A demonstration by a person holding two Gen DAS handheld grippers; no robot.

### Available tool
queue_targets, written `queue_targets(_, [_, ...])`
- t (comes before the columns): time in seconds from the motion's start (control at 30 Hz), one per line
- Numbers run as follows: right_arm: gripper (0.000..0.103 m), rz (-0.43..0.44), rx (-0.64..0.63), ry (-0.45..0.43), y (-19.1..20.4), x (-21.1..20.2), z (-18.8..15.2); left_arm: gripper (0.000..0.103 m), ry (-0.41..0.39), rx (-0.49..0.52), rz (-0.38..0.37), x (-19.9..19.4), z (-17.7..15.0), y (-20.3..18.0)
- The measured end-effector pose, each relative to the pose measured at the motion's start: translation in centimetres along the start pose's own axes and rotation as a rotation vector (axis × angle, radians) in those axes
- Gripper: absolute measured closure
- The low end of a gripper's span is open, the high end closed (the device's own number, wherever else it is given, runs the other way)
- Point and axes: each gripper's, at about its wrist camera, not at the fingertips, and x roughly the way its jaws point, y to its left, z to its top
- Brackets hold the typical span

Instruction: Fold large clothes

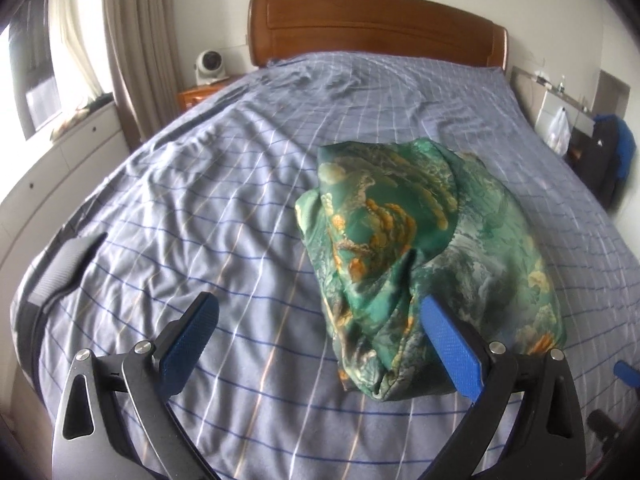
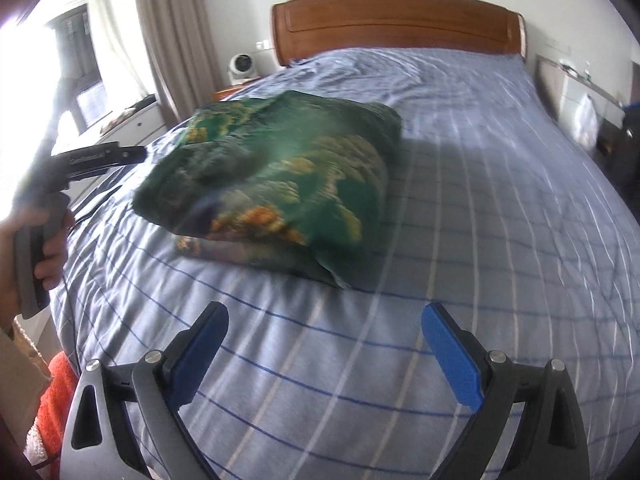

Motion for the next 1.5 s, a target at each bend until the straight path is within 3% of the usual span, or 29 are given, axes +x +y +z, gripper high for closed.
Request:
queue_targets(0.23, [0.006, -0.054, 0.080, 0.027, -2.3, 0.0, -1.1, 0.001, 0.017, 0.044, -0.015, 0.2, 0.3, -0.4])
queue_targets(0.33, [0.006, -0.046, 0.095, 0.018, -2.8, -0.5, -1.3, 0.001, 0.091, -0.002, -0.175, 1.9, 0.8, 1.3])
queue_targets(0.43, [0.006, -0.006, 0.112, 0.006, -4.0, -1.1, -1.1, 0.002, 0.198, -0.206, -0.492, 5.0, 1.8, 5.2])
queue_targets(0.47, [0.006, 0.001, 0.114, 0.004, -4.2, -1.2, -0.9, 0.002, 0.224, -0.263, -0.556, 6.1, 2.0, 6.1])
queue_targets(0.53, [0.006, 0.033, 0.121, -0.005, -5.1, -1.1, -0.3, 0.002, 0.252, -0.345, -0.615, 7.9, 2.3, 7.2])
queue_targets(0.67, [0.006, 0.117, 0.174, -0.017, -6.4, -0.3, 1.7, 0.001, 0.287, -0.383, -0.716, 11.8, 3.1, 6.7])
queue_targets(0.73, [0.006, 0.168, 0.215, -0.021, -7.0, 0.4, 3.0, 0.001, 0.324, -0.393, -0.726, 14.2, 3.0, 6.1])
queue_targets(0.87, [0.004, 0.344, 0.315, -0.032, -9.2, 3.6, 7.2, 0.000, 0.393, -0.351, -0.644, 18.3, 2.2, 5.2])
queue_targets(0.93, [0.000, 0.438, 0.353, -0.009, -10.4, 6.1, 8.8, 0.000, 0.411, -0.358, -0.661, 19.5, 1.8, 5.0])
queue_targets(1.17, [0.000, 0.648, 0.487, 0.233, -12.4, 20.6, 10.3, 0.000, 0.523, -0.412, -0.782, 23.1, 1.0, 4.5])
queue_targets(1.27, [0.001, 0.739, 0.616, 0.332, -12.1, 25.0, 9.3, 0.001, 0.562, -0.402, -0.762, 23.8, 1.1, 3.8])
queue_targets(1.33, [0.012, 0.696, 0.573, 0.327, -11.0, 25.5, 10.2, 0.017, 0.565, -0.376, -0.735, 23.6, 1.5, 3.0])
queue_targets(1.43, [0.027, 0.500, 0.331, 0.296, -7.7, 23.6, 12.1, 0.033, 0.520, -0.357, -0.707, 22.1, 1.9, 2.6])
queue_targets(1.5, [0.032, 0.374, 0.158, 0.234, -5.0, 21.2, 12.8, 0.042, 0.464, -0.334, -0.710, 20.4, 2.1, 2.6])
